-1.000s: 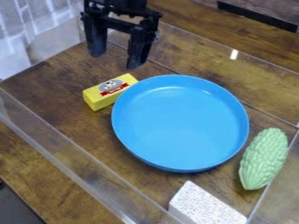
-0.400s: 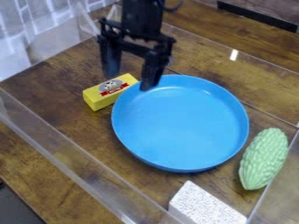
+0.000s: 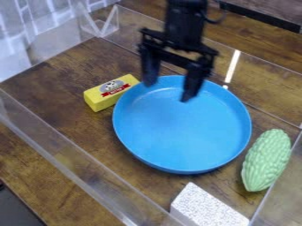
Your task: Put the green object in the blue tray
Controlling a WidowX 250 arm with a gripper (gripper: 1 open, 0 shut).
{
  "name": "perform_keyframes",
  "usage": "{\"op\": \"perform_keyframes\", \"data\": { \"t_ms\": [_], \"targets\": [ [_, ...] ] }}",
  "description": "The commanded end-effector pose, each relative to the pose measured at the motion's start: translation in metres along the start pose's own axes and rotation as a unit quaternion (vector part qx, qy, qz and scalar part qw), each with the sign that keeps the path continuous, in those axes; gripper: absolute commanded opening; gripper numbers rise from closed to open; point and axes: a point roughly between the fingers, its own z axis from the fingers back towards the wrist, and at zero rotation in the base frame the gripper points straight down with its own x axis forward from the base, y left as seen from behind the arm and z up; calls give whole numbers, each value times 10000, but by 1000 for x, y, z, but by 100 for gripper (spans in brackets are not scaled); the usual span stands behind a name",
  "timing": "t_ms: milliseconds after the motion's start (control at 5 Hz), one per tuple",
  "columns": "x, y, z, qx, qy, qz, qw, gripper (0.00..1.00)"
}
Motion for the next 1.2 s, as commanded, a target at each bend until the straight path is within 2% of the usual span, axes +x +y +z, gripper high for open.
{"op": "perform_keyframes", "data": {
  "t_ms": [0,200,1000],
  "targets": [
    [17,-27,20,-3,-436,-157,9989,100],
    [25,-44,18,3,-552,-320,9980,100],
    [33,-53,1,-95,-441,-449,9980,100]
  ]
}}
